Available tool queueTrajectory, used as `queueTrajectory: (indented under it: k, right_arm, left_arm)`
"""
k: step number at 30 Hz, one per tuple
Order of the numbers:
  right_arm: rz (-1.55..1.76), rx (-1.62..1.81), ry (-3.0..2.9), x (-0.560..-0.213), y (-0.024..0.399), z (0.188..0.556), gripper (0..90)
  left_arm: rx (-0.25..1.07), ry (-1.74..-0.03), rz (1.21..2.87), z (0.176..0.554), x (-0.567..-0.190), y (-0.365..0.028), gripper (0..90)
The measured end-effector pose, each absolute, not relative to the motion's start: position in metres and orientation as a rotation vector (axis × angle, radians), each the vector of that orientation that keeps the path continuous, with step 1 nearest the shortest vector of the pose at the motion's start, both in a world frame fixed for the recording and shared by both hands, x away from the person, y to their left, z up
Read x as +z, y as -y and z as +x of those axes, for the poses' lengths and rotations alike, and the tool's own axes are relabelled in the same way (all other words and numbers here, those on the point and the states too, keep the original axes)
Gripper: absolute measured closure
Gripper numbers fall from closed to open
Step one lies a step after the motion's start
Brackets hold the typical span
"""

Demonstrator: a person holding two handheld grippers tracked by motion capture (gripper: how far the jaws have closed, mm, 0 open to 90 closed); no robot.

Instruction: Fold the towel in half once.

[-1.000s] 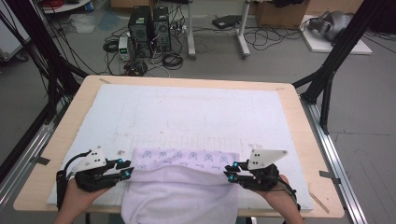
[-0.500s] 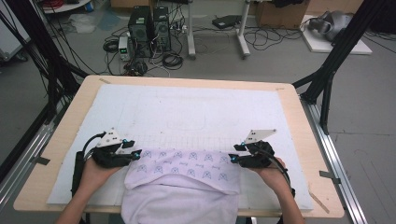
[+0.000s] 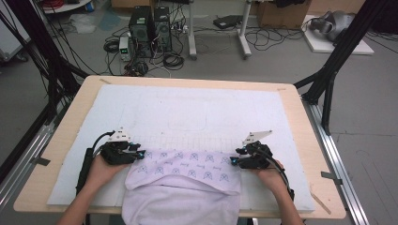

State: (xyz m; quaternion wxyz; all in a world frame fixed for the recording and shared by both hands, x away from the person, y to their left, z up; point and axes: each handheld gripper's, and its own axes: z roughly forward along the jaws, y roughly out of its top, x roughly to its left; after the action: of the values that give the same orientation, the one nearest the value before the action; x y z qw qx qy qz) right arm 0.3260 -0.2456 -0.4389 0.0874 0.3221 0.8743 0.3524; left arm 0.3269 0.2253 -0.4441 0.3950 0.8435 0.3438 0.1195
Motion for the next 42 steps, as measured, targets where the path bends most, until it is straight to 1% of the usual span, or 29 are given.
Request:
queueTrajectory:
  k: [1, 3, 5, 6, 11, 14, 18, 21, 24, 26, 29, 32, 33, 34, 35, 36, 37, 40, 41, 42]
  right_arm:
    - [0.965, 1.053, -2.597, -0.439, 0.245, 0.324, 60.4]
    - [0.96, 1.08, -2.605, -0.44, 0.245, 0.322, 69.8]
    - [0.922, 1.082, -2.612, -0.439, 0.243, 0.319, 80.3]
    - [0.908, 1.083, -2.621, -0.439, 0.242, 0.318, 81.8]
    - [0.889, 1.053, -2.637, -0.435, 0.241, 0.325, 84.4]
    - [0.894, 1.005, -2.648, -0.43, 0.238, 0.339, 85.1]
    - [0.954, 0.996, -2.587, -0.416, 0.242, 0.373, 85.6]
    - [1.0, 1.02, -2.524, -0.401, 0.247, 0.399, 85.6]
    - [0.991, 0.986, -2.489, -0.384, 0.243, 0.42, 85.7]
    - [0.98, 0.961, -2.453, -0.37, 0.241, 0.431, 85.7]
    - [0.973, 0.953, -2.407, -0.347, 0.241, 0.446, 85.7]
    - [0.977, 0.959, -2.393, -0.325, 0.243, 0.459, 85.5]
    - [0.965, 0.949, -2.38, -0.32, 0.244, 0.462, 84.9]
    - [0.979, 0.947, -2.369, -0.318, 0.244, 0.463, 81.8]
    - [0.986, 0.97, -2.356, -0.319, 0.246, 0.464, 75.6]
    - [1.007, 0.99, -2.363, -0.323, 0.247, 0.464, 71.1]
    - [1.004, 0.993, -2.375, -0.328, 0.247, 0.463, 66.8]
    - [1.021, 1.015, -2.407, -0.348, 0.247, 0.455, 60.3]
    - [1.046, 1.008, -2.438, -0.353, 0.247, 0.453, 56.7]
    - [1.054, 1.01, -2.458, -0.357, 0.246, 0.45, 56.2]
  left_arm:
    - [0.295, -0.864, 2.143, 0.327, -0.444, -0.225, 70.5]
    - [0.289, -0.853, 2.146, 0.326, -0.443, -0.223, 76.8]
    - [0.296, -0.846, 2.153, 0.326, -0.443, -0.223, 79.7]
    - [0.302, -0.844, 2.155, 0.326, -0.442, -0.223, 80.7]
    - [0.301, -0.876, 2.156, 0.334, -0.44, -0.223, 82.8]
    - [0.328, -0.894, 2.149, 0.347, -0.433, -0.221, 83.2]
    - [0.461, -0.918, 2.103, 0.373, -0.409, -0.218, 83.2]
    - [0.49, -0.941, 2.073, 0.395, -0.394, -0.215, 83.4]
    - [0.533, -0.953, 2.09, 0.418, -0.375, -0.211, 83.7]
    - [0.581, -0.942, 2.107, 0.431, -0.358, -0.208, 83.8]
    - [0.641, -0.936, 2.075, 0.445, -0.33, -0.204, 83.9]
    - [0.66, -0.944, 2.042, 0.457, -0.312, -0.2, 83.5]
    - [0.651, -0.958, 2.041, 0.46, -0.311, -0.199, 81.6]
    - [0.656, -0.976, 2.034, 0.461, -0.313, -0.198, 75.4]
    - [0.658, -0.994, 2.048, 0.462, -0.316, -0.197, 66.5]
    - [0.643, -1.009, 2.064, 0.462, -0.321, -0.198, 61.8]
    - [0.637, -1.013, 2.072, 0.461, -0.327, -0.2, 59.7]
    - [0.593, -1.025, 2.052, 0.452, -0.345, -0.21, 59.3]
    - [0.582, -1.024, 2.064, 0.448, -0.35, -0.213, 59.1]
    - [0.577, -1.018, 2.059, 0.443, -0.355, -0.216, 58.8]
